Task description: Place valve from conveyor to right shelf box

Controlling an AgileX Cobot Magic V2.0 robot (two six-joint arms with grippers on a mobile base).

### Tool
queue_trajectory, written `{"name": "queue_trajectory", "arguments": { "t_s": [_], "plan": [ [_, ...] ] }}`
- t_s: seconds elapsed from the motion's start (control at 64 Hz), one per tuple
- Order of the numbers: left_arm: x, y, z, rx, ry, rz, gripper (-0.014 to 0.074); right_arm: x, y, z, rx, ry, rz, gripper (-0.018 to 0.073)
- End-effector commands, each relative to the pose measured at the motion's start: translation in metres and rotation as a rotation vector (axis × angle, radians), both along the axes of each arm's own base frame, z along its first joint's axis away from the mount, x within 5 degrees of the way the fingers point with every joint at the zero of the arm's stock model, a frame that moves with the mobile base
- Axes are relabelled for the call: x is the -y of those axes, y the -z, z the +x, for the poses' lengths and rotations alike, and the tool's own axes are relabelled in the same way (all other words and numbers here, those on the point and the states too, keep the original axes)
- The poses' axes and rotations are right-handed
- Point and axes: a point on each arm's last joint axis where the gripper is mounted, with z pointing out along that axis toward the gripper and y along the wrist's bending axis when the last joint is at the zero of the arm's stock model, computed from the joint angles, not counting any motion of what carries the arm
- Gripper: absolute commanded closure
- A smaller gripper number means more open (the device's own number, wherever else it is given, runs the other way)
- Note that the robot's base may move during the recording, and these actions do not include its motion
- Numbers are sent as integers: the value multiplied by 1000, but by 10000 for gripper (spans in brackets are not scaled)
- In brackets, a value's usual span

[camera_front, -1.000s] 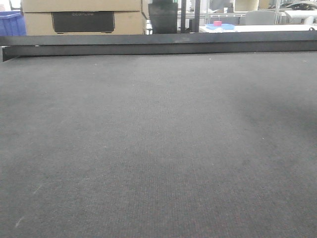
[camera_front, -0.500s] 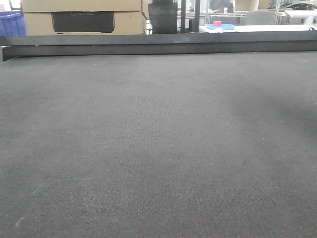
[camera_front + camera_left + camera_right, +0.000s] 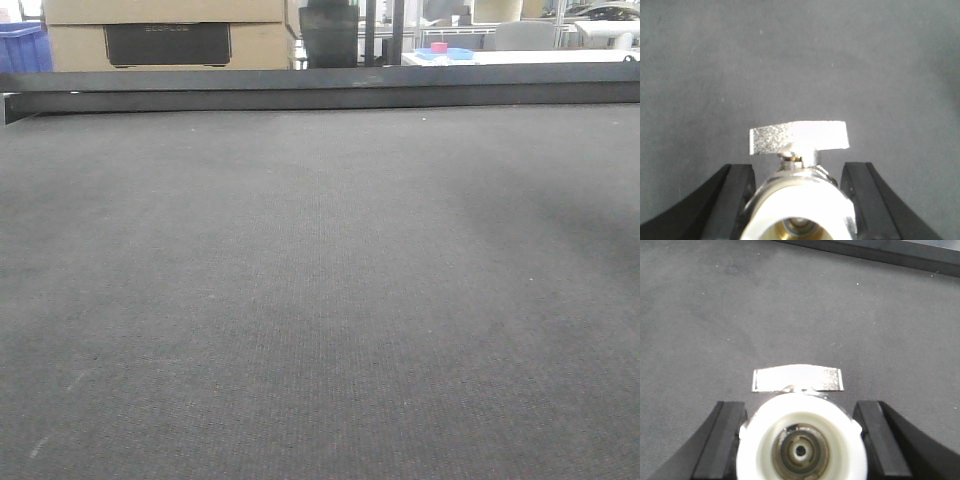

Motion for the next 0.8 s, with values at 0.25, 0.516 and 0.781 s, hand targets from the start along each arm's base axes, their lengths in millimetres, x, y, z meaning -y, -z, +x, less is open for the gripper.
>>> {"name": "queue_trajectory", "arguments": {
  "t_s": [0.25,0.516,0.781],
  "plan": [
    [1,-13,0,116,1,-24,708,1,-15,-2,105,7,28,713],
    [1,-13,0,116,1,-24,708,1,-15,-2,105,7,28,713],
    [1,-13,0,116,1,-24,708,1,-15,-2,105,7,28,713]
  ]
}}
